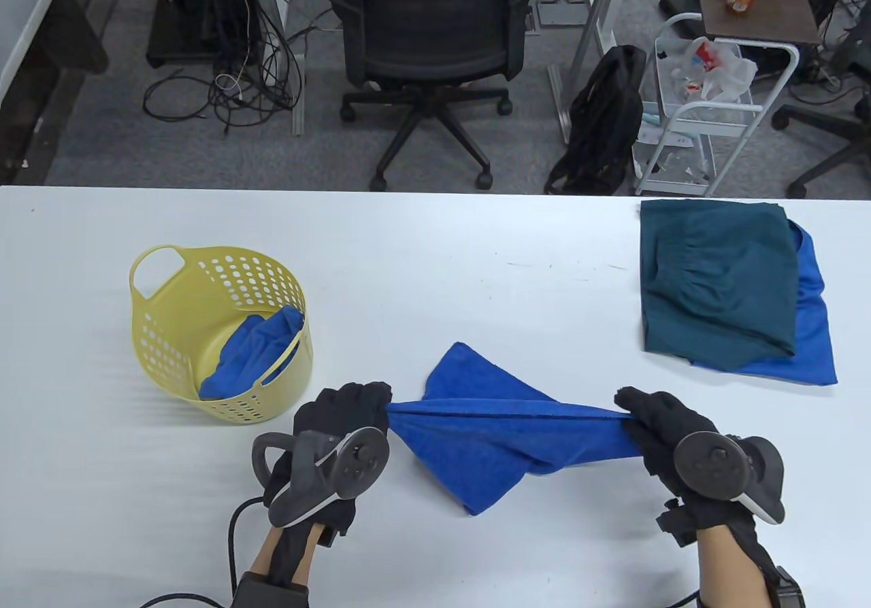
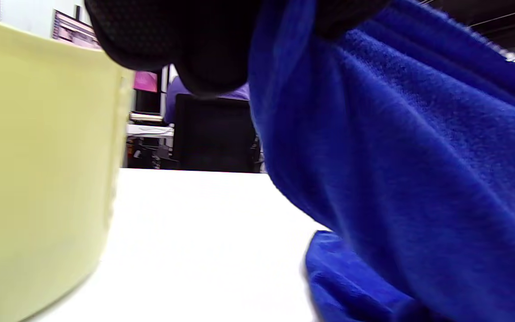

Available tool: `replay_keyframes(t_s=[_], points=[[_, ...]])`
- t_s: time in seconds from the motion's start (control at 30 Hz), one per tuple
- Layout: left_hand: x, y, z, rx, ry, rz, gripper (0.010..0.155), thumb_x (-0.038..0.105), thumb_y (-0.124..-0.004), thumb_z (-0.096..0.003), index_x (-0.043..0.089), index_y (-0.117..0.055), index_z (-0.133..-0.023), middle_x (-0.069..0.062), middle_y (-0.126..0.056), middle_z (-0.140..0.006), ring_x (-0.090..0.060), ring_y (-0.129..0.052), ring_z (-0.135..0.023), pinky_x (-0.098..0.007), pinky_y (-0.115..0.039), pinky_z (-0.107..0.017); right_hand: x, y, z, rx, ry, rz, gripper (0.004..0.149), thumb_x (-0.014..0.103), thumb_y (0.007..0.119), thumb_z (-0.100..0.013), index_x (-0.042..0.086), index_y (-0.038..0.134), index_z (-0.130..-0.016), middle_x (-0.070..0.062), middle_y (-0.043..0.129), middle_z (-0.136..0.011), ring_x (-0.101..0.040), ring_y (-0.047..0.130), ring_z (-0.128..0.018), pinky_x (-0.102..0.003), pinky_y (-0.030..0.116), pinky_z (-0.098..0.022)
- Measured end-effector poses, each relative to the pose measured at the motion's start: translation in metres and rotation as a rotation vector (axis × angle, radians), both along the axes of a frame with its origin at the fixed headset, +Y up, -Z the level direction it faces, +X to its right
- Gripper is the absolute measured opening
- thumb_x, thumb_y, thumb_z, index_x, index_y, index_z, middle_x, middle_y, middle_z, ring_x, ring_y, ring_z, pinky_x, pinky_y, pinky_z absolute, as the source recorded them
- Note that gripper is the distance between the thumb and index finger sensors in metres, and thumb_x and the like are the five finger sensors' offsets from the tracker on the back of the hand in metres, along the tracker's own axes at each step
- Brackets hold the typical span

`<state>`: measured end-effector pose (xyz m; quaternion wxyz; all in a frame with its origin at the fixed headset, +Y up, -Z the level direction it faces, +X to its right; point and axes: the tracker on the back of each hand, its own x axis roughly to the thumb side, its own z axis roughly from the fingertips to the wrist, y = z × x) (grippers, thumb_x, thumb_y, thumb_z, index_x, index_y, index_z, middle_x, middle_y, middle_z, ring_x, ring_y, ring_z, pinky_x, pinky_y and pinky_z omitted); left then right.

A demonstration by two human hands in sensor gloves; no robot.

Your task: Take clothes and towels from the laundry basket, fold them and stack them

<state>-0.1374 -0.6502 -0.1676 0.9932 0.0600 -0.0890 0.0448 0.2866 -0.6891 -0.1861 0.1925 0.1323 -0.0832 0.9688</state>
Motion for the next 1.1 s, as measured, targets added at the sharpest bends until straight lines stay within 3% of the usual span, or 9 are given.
replay_keyframes(t_s=[0.1, 0.17, 0.37, 0.5, 0.57, 0.7, 0.87, 1.0, 1.1], points=[[-0.012, 0.002, -0.002, -0.003, 0.031, 0.018, 0.05, 0.047, -0.072, -0.0618, 0.027, -0.065, -0.107, 0.002, -0.091, -0.075, -0.013, -0.096, -0.055, -0.04, -0.086, -0.049, 0.007, 0.003, 0.001, 0.044, -0.012, -0.014, 0.046, 0.036, 0.082, -0.051, 0.021, 0.079, -0.094, -0.004, 0.089, -0.072, -0.012, 0.091, -0.038, -0.036, 0.085, -0.037], [-0.018, 0.003, -0.004, -0.03, 0.022, 0.062, 0.052, 0.047, -0.075, -0.0596, 0.026, -0.068, -0.106, 0.002, -0.093, -0.073, -0.012, -0.096, -0.051, -0.039, -0.087, -0.046, 0.013, 0.003, 0.0, -0.017, 0.015, -0.054, 0.05, 0.027, 0.082, -0.053, 0.021, 0.072, -0.101, -0.006, 0.084, -0.085, -0.015, 0.092, -0.052, -0.04, 0.084, -0.049], [-0.03, 0.008, -0.005, -0.137, -0.106, 0.034, 0.051, 0.04, -0.082, -0.0583, 0.03, -0.071, -0.107, 0.001, -0.091, -0.094, -0.018, -0.099, -0.074, -0.041, -0.087, -0.056, 0.037, -0.001, -0.002, 0.009, -0.028, -0.25, 0.057, 0.011, 0.079, -0.054, 0.009, 0.064, -0.109, -0.024, 0.055, -0.112, -0.029, 0.082, -0.082, -0.045, 0.079, -0.065], [-0.031, 0.008, -0.005, -0.155, -0.097, 0.032, 0.052, 0.038, -0.08, -0.06, 0.032, -0.068, -0.11, 0.001, -0.09, -0.097, -0.017, -0.097, -0.076, -0.039, -0.086, -0.056, 0.04, -0.003, 0.0, 0.063, -0.161, -0.225, 0.039, 0.019, 0.077, -0.056, 0.007, 0.08, -0.093, -0.023, 0.066, -0.104, -0.026, 0.088, -0.071, -0.037, 0.085, -0.051], [-0.033, 0.009, -0.003, -0.101, -0.011, 0.05, 0.047, 0.046, -0.073, -0.0615, 0.035, -0.071, -0.108, -0.002, -0.091, -0.095, -0.02, -0.097, -0.072, -0.037, -0.085, -0.052, 0.041, -0.005, -0.001, 0.039, -0.201, -0.178, 0.039, 0.025, 0.076, -0.057, 0.012, 0.079, -0.094, -0.019, 0.073, -0.099, -0.023, 0.09, -0.059, -0.034, 0.085, -0.039], [-0.035, 0.013, 0.0, 0.004, 0.089, 0.015, 0.051, 0.045, -0.075, -0.0588, 0.032, -0.071, -0.108, 0.001, -0.095, -0.088, -0.012, -0.099, -0.051, -0.027, -0.087, -0.037, 0.044, -0.009, -0.001, 0.027, -0.246, -0.188, 0.04, 0.034, 0.077, -0.055, 0.014, 0.082, -0.09, -0.013, 0.088, -0.081, -0.015, 0.092, -0.041, -0.03, 0.084, -0.028], [-0.045, 0.014, 0.0, -0.01, 0.049, 0.156, 0.049, 0.039, -0.077, -0.0577, 0.028, -0.074, -0.105, 0.001, -0.096, -0.087, -0.007, -0.101, -0.047, -0.024, -0.089, -0.034, 0.05, -0.007, -0.001, 0.001, -0.229, -0.258, 0.04, 0.026, 0.078, -0.056, 0.014, 0.08, -0.093, -0.012, 0.089, -0.08, -0.016, 0.094, -0.046, -0.034, 0.087, -0.035], [-0.054, 0.015, -0.001, -0.112, -0.101, 0.278, 0.052, 0.031, -0.078, -0.0581, 0.027, -0.069, -0.109, -0.001, -0.09, -0.096, -0.011, -0.1, -0.065, -0.028, -0.092, -0.049, 0.054, -0.01, -0.001, -0.016, -0.248, -0.292, 0.043, 0.018, 0.077, -0.057, 0.012, 0.075, -0.099, -0.015, 0.083, -0.089, -0.021, 0.092, -0.057, -0.044, 0.084, -0.049], [-0.059, 0.017, 0.001, -0.159, -0.183, 0.339, 0.057, 0.028, -0.08, -0.0573, 0.025, -0.065, -0.112, -0.002, -0.086, -0.099, -0.013, -0.098, -0.074, -0.033, -0.091, -0.057, 0.058, -0.014, -0.002, -0.02, -0.278, -0.33, 0.043, 0.019, 0.077, -0.057, 0.011, 0.074, -0.099, -0.015, 0.083, -0.088, -0.02, 0.092, -0.057, -0.044, 0.084, -0.049]])
